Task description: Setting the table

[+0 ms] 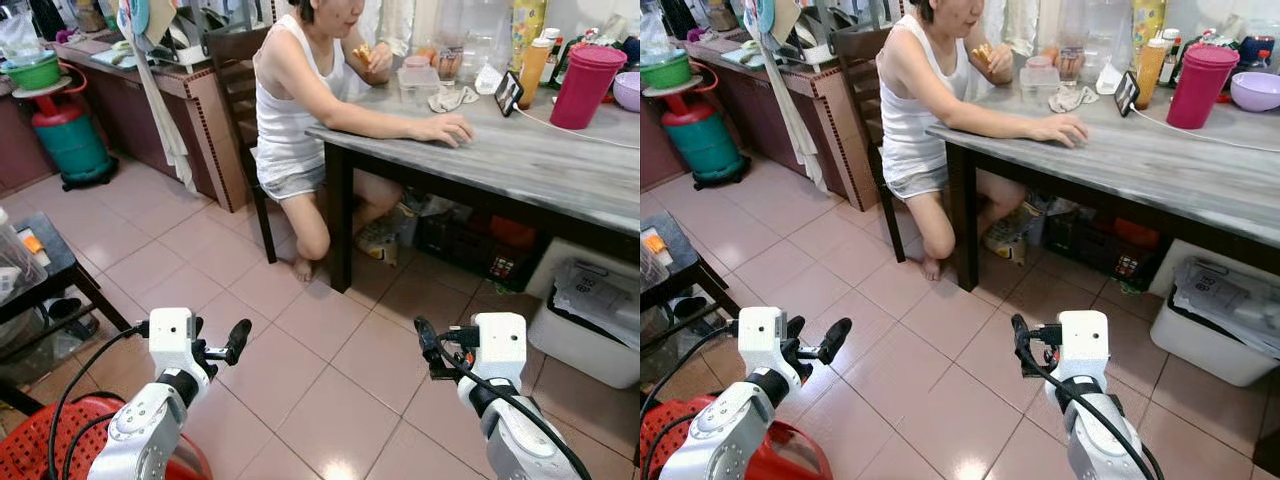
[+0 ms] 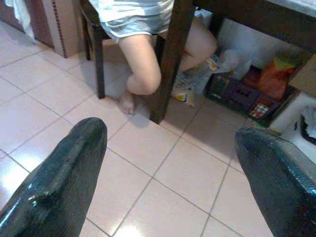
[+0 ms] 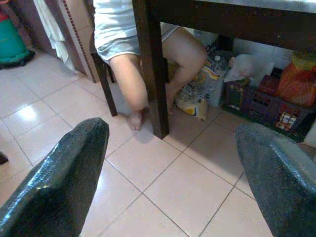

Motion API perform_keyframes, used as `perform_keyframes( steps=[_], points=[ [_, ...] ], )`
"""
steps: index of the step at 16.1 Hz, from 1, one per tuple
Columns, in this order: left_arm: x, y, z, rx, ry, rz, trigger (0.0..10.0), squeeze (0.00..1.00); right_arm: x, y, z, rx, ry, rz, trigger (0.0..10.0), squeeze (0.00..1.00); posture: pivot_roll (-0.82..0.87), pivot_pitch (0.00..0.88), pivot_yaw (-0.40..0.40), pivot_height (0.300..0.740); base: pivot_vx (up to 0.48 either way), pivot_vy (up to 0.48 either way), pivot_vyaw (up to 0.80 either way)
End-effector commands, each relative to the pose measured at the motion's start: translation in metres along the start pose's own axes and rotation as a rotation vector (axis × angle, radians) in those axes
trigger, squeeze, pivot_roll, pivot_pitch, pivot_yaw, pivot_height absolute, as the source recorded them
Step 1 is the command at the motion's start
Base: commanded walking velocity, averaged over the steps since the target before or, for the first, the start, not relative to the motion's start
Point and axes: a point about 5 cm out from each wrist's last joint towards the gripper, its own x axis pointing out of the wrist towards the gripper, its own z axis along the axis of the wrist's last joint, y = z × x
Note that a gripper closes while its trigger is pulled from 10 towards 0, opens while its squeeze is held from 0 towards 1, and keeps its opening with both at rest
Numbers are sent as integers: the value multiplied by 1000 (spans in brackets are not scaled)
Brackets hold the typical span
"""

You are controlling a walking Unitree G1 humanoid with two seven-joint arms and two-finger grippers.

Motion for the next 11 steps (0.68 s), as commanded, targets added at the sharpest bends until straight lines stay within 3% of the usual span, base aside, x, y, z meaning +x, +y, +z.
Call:
perform_keyframes(
  steps=[1, 3, 4, 7, 8, 11],
  points=[
    [1, 4, 3, 27, 14, 13, 10000, 0, -1, 0, 2, 14, -4, -6, 10000, 0, -218, 0, 97, 740, 0, 0, 0],
    [1, 7, 4, 35, 20, 16, 10000, 0, 0, -4, 0, 33, 22, -52, 10000, 0, -218, 0, 99, 740, 0, 0, 0],
    [1, 8, 4, 43, 19, 16, 10000, 0, 1, -4, 2, -11, 16, -56, 10000, 0, -220, 0, 101, 740, 0, 0, 0],
    [1, 7, 9, 40, -9, -22, 10000, 0, 0, -1, 5, 25, -15, -24, 10000, 0, -220, 0, 103, 740, 0, 0, 0],
    [1, 2, 16, -9, -42, -78, 10000, 0, 1, -2, 5, 31, -3, -42, 10000, 0, -221, 0, 104, 740, 0, 0, -525],
    [1, -1, 19, 12, -50, -118, 10000, 0, 1, -2, 4, 32, -1, -43, 10000, 0, -222, 0, 106, 740, 0, 0, -788]
  ],
)
